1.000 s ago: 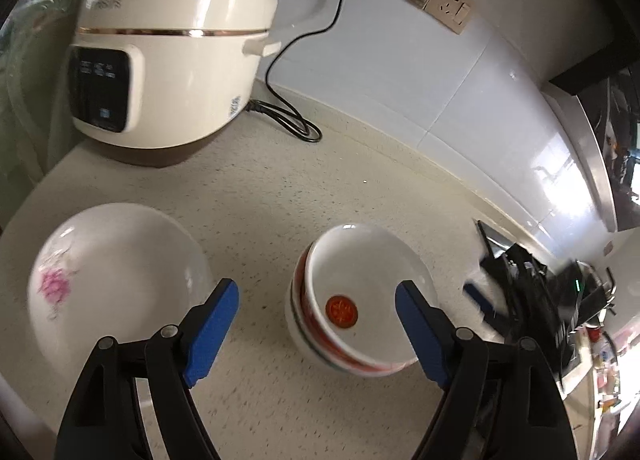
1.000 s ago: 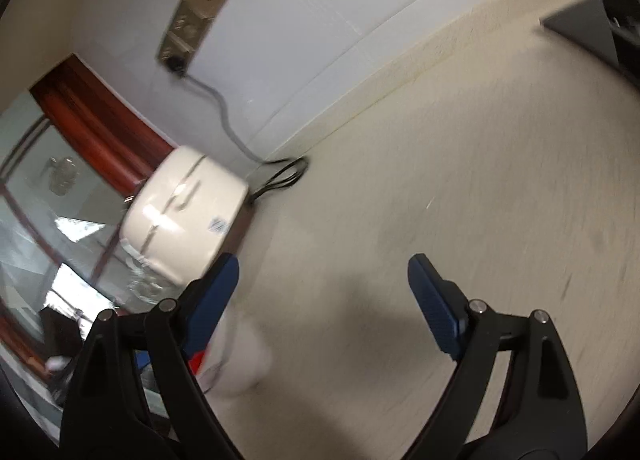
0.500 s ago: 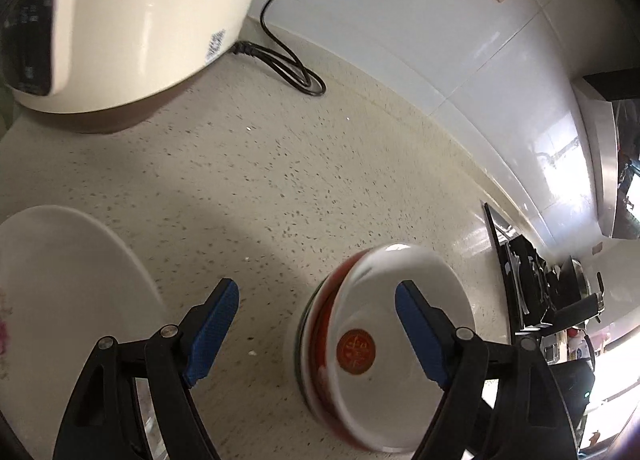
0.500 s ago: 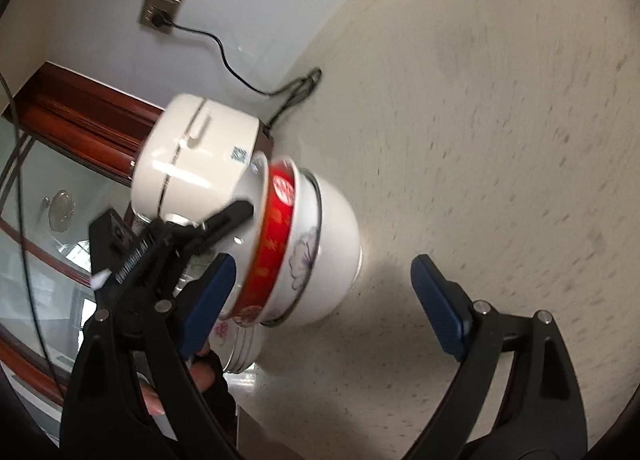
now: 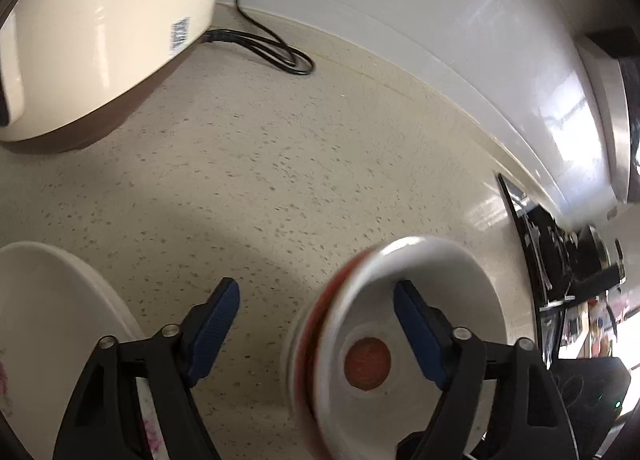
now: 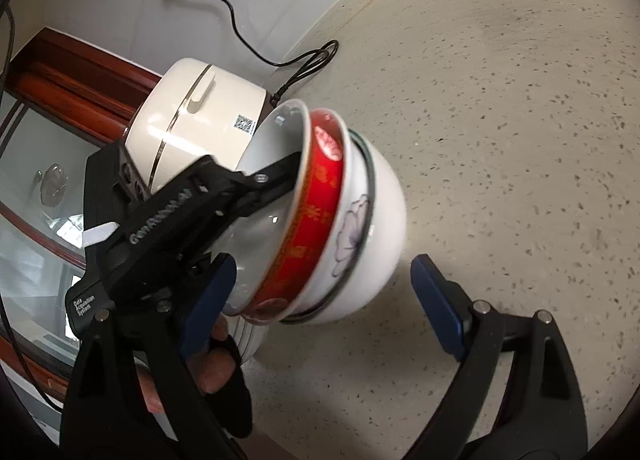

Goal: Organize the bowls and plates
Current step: 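Close both grippers on the rim of the nested bowl stack, then carry the bowl stack with both grippers over the plate stack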

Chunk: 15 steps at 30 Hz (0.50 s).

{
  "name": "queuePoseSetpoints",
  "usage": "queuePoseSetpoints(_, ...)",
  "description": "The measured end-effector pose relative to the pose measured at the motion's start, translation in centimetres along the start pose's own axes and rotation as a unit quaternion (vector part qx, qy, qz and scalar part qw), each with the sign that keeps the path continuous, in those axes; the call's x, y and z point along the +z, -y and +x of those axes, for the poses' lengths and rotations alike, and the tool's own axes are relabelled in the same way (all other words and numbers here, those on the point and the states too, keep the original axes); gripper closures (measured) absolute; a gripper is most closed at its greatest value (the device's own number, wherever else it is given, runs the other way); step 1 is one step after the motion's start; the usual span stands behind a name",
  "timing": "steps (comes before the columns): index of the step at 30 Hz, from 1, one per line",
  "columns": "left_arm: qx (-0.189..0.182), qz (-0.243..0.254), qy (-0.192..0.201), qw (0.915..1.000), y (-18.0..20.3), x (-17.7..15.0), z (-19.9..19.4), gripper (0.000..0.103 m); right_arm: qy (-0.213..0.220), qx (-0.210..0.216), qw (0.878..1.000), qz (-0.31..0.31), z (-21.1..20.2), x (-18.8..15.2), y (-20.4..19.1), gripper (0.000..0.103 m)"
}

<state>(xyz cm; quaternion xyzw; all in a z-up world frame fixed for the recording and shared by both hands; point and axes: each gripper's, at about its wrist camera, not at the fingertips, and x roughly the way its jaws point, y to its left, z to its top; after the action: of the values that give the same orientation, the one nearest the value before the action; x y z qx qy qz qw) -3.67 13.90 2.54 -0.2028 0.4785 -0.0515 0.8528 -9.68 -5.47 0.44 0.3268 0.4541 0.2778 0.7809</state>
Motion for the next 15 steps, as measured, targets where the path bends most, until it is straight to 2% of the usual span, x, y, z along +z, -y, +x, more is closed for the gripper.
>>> queuePoseSetpoints(1,0.001,0.001,0.005,1.0000,0.1,0.0,-0.1,0.029,0.001,0.004,1.000,-0.004,0.1,0.0,0.0,0.016)
queuePoseSetpoints(2,-0.011,0.007,0.012,0.9998,0.4,-0.1,-0.3,0.051,0.004,0.012,1.000,-0.003,0.1,0.0,0.1,0.019)
queuePoseSetpoints(3,-0.019,0.013,0.014,0.9996,0.7,-0.1,-0.4,0.056,0.009,0.012,1.000,0.001,-0.1,0.0,0.4,0.024)
queuePoseSetpoints(6,-0.006,0.031,0.019,0.9993,1.3,-0.4,-0.4,0.058,0.021,0.017,1.000,0.004,-0.6,0.3,1.1,0.030)
queuePoseSetpoints(15,-0.015,0.028,0.023,0.9992,1.2,-1.4,-0.9,0.058,0.024,0.019,1.000,-0.003,-1.4,0.1,1.6,0.032)
